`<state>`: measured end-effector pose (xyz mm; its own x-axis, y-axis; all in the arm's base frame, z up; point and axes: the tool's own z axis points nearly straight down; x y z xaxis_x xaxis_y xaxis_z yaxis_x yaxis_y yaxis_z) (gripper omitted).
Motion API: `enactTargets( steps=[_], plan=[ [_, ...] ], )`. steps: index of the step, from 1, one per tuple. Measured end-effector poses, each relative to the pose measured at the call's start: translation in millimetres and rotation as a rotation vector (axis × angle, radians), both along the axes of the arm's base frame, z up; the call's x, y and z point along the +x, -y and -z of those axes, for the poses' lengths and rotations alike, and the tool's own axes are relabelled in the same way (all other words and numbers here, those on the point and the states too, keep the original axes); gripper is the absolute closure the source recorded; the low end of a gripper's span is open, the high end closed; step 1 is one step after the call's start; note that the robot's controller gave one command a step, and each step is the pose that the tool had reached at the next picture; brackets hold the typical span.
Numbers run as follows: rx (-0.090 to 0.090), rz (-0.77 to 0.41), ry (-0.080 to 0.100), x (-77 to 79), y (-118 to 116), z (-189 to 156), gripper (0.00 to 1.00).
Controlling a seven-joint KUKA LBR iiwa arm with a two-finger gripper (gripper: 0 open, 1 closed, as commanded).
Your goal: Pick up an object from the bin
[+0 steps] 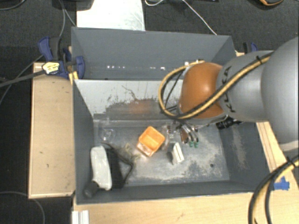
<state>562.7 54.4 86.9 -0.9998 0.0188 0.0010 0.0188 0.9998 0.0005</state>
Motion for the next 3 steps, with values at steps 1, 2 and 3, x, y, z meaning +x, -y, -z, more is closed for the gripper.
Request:
enactTargets(
  steps=[1, 2, 3],
  plan=[
    [0.001, -0.173, 0.001, -2.1, -10, -2, 1.0],
    [0.001, -0.144, -0.001, -6.2, -7, -101, 1.0],
    [0.001, -0.174, 0.002, -13.7, 16, -98, 0.0]
  ],
)
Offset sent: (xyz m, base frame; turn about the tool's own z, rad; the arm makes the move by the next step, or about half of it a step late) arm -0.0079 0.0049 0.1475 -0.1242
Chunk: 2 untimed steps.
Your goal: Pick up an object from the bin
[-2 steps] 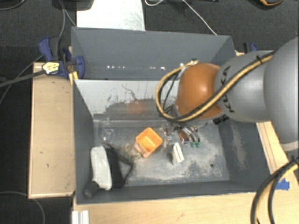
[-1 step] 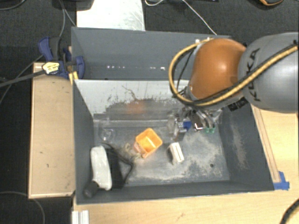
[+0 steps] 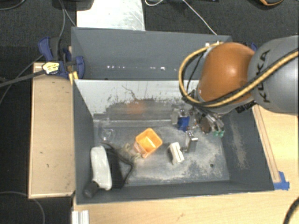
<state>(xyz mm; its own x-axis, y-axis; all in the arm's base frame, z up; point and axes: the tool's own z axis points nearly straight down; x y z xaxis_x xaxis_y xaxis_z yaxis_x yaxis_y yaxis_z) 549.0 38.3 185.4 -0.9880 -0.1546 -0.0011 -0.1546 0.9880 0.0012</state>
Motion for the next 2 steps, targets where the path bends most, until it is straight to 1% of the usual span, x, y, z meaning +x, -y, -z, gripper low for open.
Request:
enactTargets(
  steps=[1, 2],
  plan=[
    [0.0, 0.0, 0.002, 0.4, 0, -1, 0.0],
    [0.001, -0.043, 0.01, -37.6, -36, 83, 0.0]
  ],
)
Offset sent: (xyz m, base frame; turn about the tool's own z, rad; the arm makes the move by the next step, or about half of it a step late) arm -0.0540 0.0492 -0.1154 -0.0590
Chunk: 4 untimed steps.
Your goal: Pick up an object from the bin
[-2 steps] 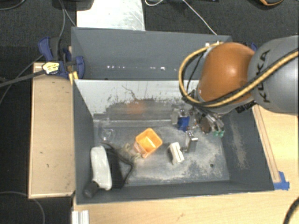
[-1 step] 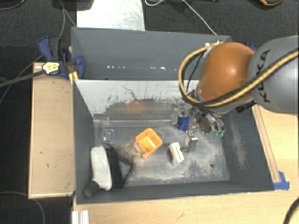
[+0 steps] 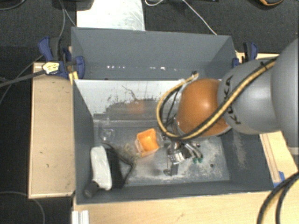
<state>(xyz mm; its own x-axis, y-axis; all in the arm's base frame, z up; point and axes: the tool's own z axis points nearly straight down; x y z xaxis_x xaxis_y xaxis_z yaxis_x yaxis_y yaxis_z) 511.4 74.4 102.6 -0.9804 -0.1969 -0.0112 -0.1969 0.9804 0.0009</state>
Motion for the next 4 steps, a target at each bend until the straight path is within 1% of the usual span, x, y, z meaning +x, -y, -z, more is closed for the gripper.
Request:
enactTargets(
  steps=[1, 2, 3, 4],
  plan=[
    [-0.006, -0.262, 0.001, 42.6, 5, 8, 0.0],
    [0.0, -0.167, 0.004, 70.2, -49, 29, 1.0],
    [0.0, -0.167, 0.004, 70.2, -49, 29, 1.0],
    [0.001, -0.176, 0.013, 56.3, -47, -36, 1.0]
  ],
)
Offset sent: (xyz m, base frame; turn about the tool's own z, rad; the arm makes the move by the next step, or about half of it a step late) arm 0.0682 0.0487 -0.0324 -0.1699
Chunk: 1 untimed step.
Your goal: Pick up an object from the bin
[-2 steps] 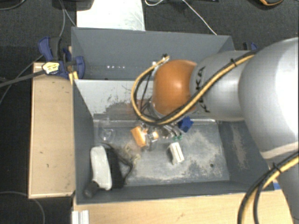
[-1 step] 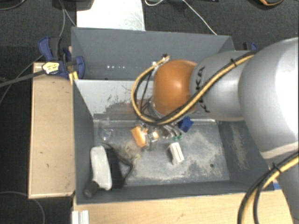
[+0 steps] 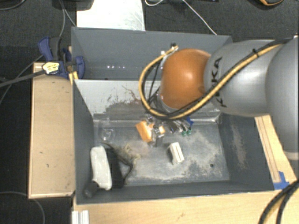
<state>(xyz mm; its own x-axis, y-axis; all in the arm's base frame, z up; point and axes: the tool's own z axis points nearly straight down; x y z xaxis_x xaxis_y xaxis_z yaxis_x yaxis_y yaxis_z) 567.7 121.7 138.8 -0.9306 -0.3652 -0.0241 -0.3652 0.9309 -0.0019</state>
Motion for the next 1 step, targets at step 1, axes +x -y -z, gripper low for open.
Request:
enactTargets(
  steps=[1],
  plan=[
    [0.0, 0.006, 0.0, -5.6, 2.1, -54.6, 1.0]
  ],
)
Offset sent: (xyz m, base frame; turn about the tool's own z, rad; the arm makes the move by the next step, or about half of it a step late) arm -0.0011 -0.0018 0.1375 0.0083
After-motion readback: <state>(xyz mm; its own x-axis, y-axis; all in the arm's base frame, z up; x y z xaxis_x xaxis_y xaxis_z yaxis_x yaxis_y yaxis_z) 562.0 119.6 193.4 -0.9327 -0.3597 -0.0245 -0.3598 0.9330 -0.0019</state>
